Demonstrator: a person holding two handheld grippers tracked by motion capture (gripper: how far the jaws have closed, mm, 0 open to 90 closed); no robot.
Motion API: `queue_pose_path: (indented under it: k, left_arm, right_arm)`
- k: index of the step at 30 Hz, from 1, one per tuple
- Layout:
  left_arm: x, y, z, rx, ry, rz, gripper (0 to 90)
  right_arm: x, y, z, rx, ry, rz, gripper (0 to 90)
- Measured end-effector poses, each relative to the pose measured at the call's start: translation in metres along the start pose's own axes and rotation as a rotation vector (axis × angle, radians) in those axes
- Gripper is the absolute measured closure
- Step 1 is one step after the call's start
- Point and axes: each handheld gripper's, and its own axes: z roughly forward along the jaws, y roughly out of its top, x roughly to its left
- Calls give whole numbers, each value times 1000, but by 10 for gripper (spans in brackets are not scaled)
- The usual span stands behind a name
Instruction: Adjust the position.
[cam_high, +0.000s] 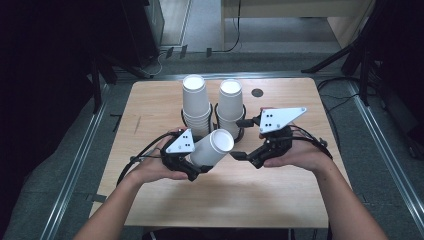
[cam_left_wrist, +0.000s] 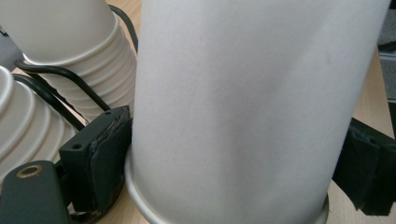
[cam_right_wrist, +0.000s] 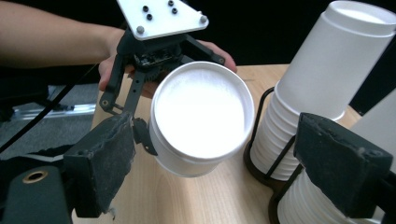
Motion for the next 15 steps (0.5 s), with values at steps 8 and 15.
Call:
queue_pose_path:
  k: [8,15]
  left_arm:
    - [-1,3,2,55,-11,40,89]
    - [0,4,3,82,-10,56,89]
  right_arm:
    - [1,2,18,69,14,-14,130]
    - [1,1,29,113,29,-18,133]
